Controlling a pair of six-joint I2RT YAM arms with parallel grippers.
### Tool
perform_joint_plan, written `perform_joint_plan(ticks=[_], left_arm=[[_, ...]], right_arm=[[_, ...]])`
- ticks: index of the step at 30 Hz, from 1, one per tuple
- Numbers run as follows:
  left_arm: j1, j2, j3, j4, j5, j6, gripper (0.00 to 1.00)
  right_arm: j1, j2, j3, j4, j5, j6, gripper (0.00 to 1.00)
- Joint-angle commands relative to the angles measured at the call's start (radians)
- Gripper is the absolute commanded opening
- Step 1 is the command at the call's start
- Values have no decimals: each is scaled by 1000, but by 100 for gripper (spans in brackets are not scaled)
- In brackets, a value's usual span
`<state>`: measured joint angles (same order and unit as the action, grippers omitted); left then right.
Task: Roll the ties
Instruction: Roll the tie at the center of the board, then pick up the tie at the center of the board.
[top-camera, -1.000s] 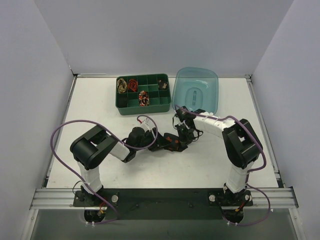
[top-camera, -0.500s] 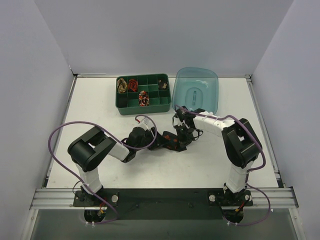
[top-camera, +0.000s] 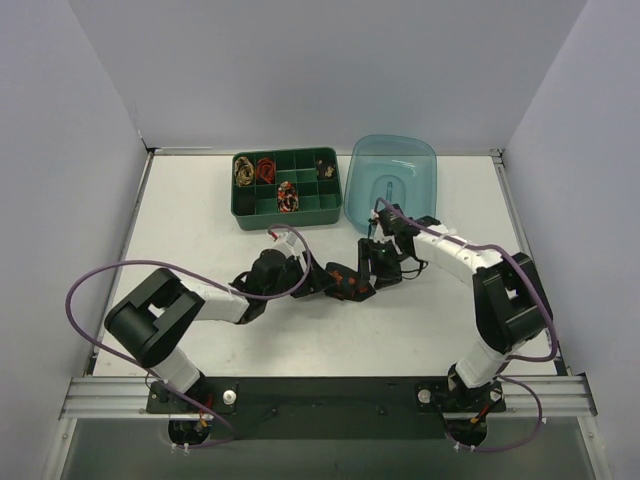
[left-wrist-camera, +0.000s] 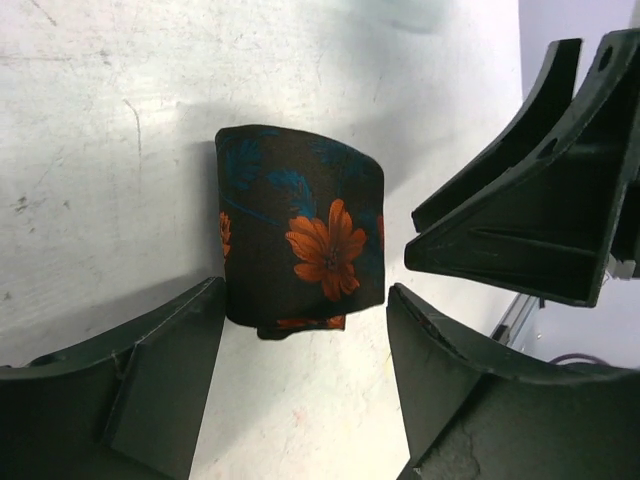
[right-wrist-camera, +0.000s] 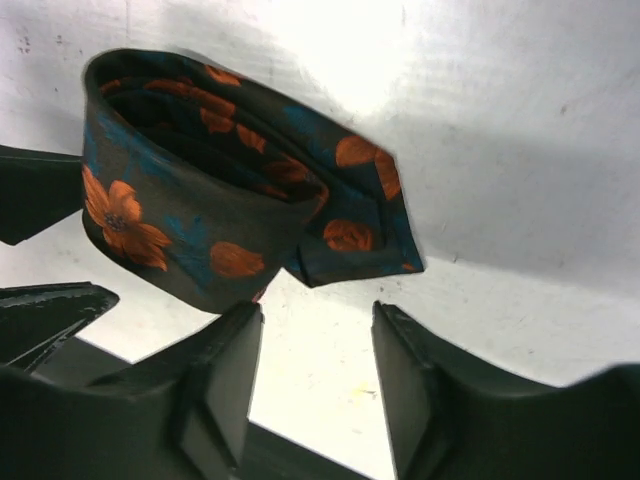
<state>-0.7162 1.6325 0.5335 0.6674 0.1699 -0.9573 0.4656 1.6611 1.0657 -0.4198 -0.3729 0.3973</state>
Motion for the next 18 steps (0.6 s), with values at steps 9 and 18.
perform_joint_plan(ticks=[9, 18], left_arm=[[119, 10, 74, -98, 108, 127, 77], [164, 122, 63, 57, 204, 75, 77]], right_arm=[[-166, -84, -211, 235, -190, 149, 85], [-186, -35, -309, 444, -333, 218, 85]])
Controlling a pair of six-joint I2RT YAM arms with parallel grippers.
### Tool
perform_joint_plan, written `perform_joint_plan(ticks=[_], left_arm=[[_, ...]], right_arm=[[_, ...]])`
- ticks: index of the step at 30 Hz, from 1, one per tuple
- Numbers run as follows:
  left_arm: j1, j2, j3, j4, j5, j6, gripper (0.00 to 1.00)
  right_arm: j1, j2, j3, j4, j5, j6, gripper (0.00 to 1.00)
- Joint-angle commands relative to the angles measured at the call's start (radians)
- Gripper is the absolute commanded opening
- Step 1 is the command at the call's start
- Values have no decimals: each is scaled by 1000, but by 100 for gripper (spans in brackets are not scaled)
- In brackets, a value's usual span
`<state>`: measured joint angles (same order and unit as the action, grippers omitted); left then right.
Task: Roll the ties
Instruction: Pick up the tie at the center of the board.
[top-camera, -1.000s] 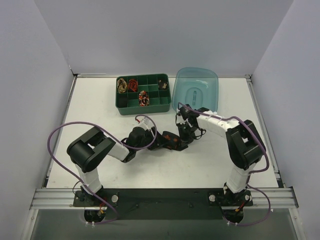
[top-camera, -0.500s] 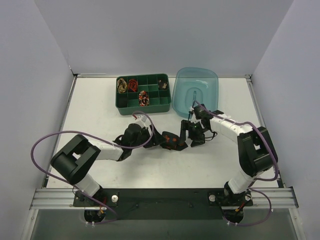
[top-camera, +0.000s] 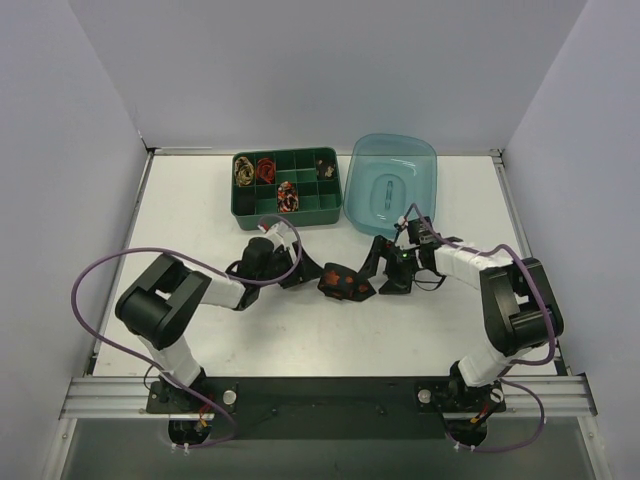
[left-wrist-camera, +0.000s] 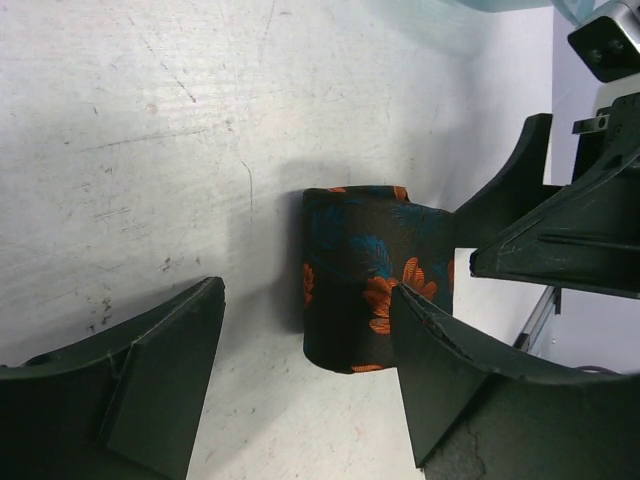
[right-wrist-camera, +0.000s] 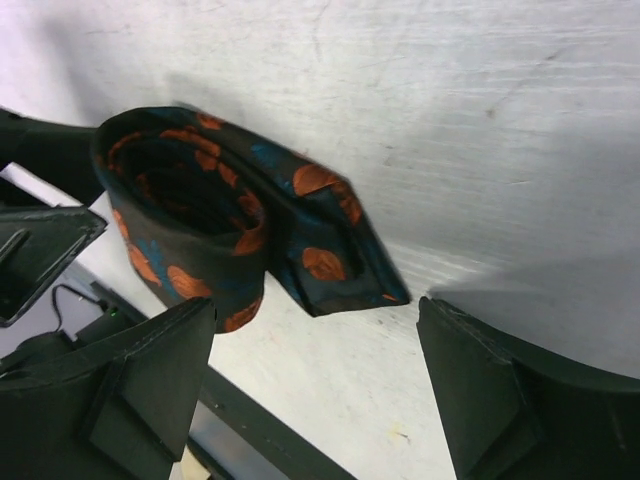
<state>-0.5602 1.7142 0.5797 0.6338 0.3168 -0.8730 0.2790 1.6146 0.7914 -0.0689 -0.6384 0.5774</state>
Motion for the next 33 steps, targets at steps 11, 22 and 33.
perform_joint_plan(ticks=[11, 22, 33], left_arm=[[-15, 96, 14, 165, 102, -54, 75], [-32, 110, -15, 225, 73, -95, 70], [-38, 127, -20, 276, 91, -123, 64]], right_arm=[[22, 61, -37, 129, -113, 78, 76], [45, 41, -52, 212, -153, 128, 71], [104, 74, -40, 207, -122, 130, 68]])
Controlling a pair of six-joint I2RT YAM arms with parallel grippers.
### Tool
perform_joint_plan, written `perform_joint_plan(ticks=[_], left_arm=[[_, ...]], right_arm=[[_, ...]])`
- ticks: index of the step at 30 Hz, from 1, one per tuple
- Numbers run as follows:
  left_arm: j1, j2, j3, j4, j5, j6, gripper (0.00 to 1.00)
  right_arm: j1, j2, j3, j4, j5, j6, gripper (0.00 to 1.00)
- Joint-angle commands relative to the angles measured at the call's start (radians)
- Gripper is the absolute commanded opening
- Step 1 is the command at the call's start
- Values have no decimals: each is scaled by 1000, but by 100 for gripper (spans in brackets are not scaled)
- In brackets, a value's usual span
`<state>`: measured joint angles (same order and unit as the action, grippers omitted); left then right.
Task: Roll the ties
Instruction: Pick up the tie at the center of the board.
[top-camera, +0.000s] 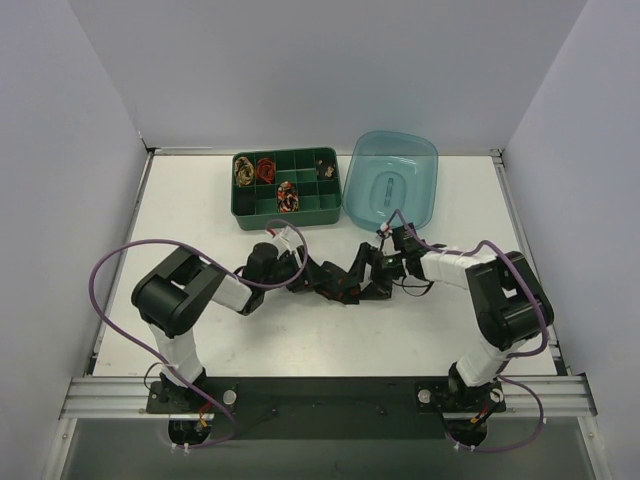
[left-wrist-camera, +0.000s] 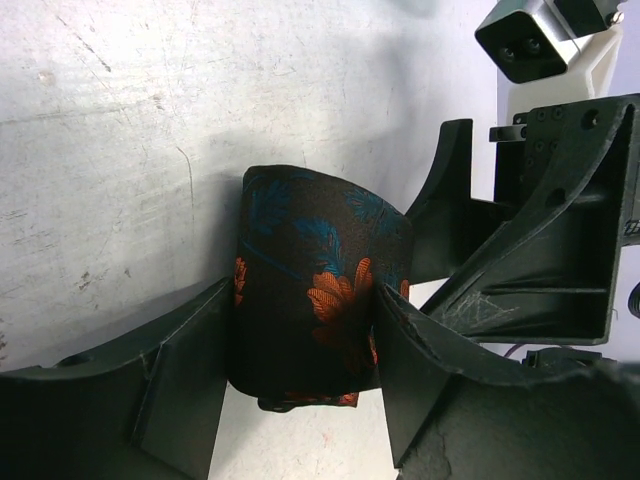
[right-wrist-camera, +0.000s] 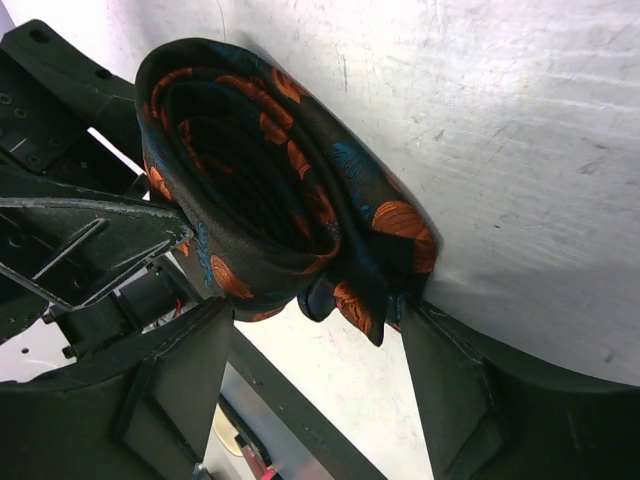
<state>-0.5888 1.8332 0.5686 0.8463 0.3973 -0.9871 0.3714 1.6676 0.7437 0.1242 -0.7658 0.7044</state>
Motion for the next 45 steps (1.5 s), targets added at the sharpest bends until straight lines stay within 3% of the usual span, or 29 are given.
perform_joint_plan(ticks=[1, 18, 35, 41, 45], left_arm=[[-11, 6, -12, 68, 17, -12, 64], [-40, 20, -47, 171, 38, -44, 64], [-74, 95, -26, 376, 90, -104, 63], [-83, 83, -29, 367, 94, -90, 47], [-83, 80, -33, 367, 89, -91, 45]], right_arm=[[11, 24, 11, 11, 5, 1, 66], [11, 70, 80, 29, -7, 29, 44], [18, 112, 83, 25, -26, 1, 37], [17, 119, 89, 25, -26, -6, 36], [11, 98, 94, 20, -29, -13, 39]])
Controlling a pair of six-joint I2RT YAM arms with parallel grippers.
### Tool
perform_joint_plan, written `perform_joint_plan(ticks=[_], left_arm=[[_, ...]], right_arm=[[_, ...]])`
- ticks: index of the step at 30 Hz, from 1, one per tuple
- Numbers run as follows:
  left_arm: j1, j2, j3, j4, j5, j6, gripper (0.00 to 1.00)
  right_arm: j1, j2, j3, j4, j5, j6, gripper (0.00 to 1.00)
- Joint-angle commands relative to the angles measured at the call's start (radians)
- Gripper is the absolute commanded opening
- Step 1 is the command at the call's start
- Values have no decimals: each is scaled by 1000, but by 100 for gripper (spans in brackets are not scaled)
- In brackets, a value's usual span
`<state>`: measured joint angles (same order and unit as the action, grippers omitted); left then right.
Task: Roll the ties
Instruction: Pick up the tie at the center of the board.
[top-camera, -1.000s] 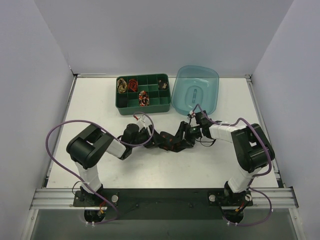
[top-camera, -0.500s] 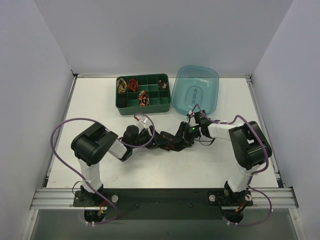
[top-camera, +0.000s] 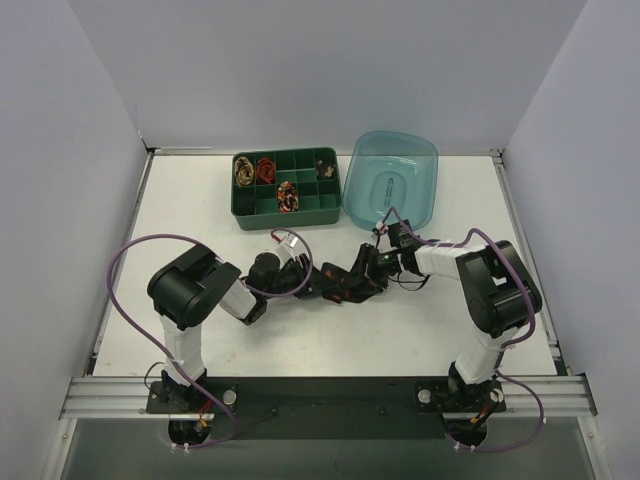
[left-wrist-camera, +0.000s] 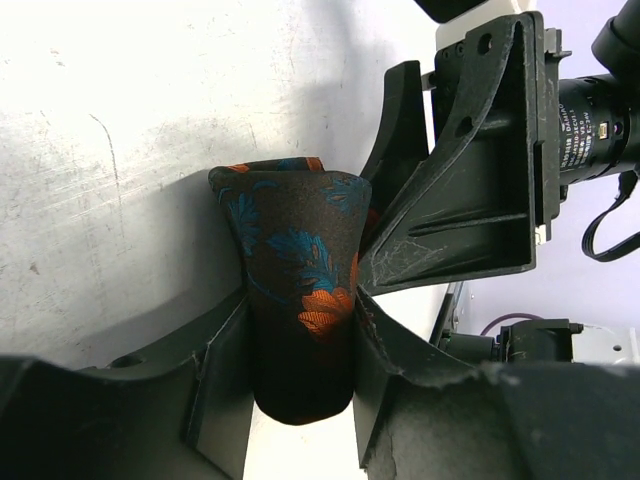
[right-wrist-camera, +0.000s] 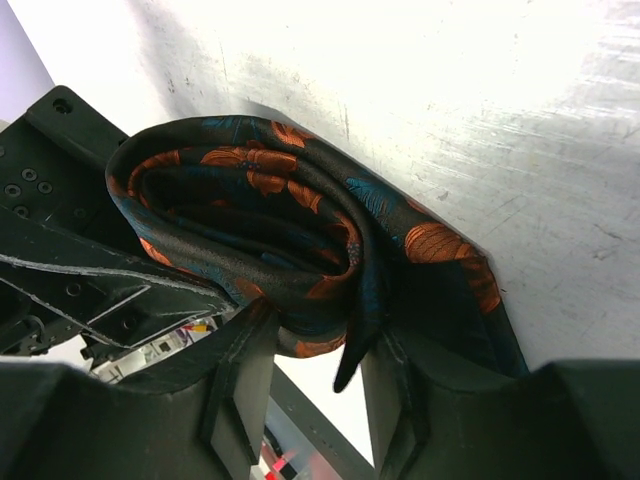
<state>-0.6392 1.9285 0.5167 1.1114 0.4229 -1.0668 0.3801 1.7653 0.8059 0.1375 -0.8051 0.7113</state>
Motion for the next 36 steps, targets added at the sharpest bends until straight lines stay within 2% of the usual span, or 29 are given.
perform_joint_plan(ticks=[1, 4, 9, 12, 23, 28, 33, 36], left_arm=[[-33, -16, 17, 102, 62, -12, 45], [-27, -26, 11, 96, 57, -10, 45], [-4, -49, -9, 77, 57, -2, 45], [13, -77, -26, 85, 68, -8, 45], [36, -239, -15, 7, 108, -13, 45], [36, -322, 31, -97, 116, 4, 45], [36, -443, 83, -226, 126, 31, 45], [36, -519, 120, -312, 129, 51, 45]], right_arm=[[-3, -9, 30, 4, 11, -21, 40], [-15, -75, 30, -30, 18, -47, 47], [-36, -162, 27, -120, 76, -134, 67], [-55, -197, 15, -116, 84, -160, 74], [-113, -260, -7, 43, -29, -190, 78], [-168, -334, -37, 219, -104, -81, 80], [-214, -354, -1, 255, -138, -30, 80], [-231, -359, 9, 345, -190, 39, 80]])
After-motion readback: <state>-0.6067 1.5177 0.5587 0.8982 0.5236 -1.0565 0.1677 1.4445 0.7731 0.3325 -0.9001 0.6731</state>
